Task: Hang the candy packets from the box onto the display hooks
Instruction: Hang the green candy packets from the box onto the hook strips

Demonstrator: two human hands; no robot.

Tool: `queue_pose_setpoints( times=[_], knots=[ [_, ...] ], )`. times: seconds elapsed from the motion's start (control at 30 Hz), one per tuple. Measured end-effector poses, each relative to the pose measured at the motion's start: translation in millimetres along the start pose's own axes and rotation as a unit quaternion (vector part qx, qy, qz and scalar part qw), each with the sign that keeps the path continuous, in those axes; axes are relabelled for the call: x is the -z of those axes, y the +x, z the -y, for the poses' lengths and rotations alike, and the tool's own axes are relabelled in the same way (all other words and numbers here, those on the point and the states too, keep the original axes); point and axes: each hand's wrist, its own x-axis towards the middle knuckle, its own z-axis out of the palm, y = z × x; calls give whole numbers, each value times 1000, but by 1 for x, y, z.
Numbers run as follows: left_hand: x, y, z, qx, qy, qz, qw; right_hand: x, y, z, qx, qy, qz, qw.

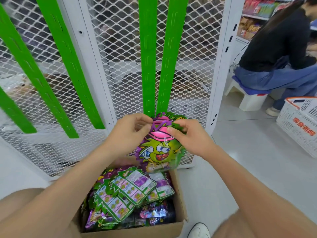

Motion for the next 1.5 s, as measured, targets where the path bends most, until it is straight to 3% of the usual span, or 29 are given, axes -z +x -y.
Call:
queue_pose_setpoints(
  times=[0.13,0.43,0.6,0.83,1.07,1.23,1.37,1.5],
  knots=[
    [-17,25,-7,-29,87,-7,996,4,14,-9,-37,-1,12,999],
    [-47,65,-9,-1,59,-55,997,30,30,-20,-99,37,1,994],
    [-49,71,-1,-15,63,-29,997,45,23,-13,-98,91,67,989],
    [-38,51,-16,-49,-105,49,992,43,9,-2,-78,103,70,989],
    [-24,29,-20,-21,-169,68,983,42,-6,14,-96,143,-13,985],
    [-28,23,-21,-11,-174,73,982,46,-16,19,-118,186,26,975],
    [-28,24,-24,-6,-144,52,988,44,-18,19,-84,121,55,988],
    [-25,23,-29,-15,-134,71,988,36,-11,15,-4,-1,-29,1000]
  ],
)
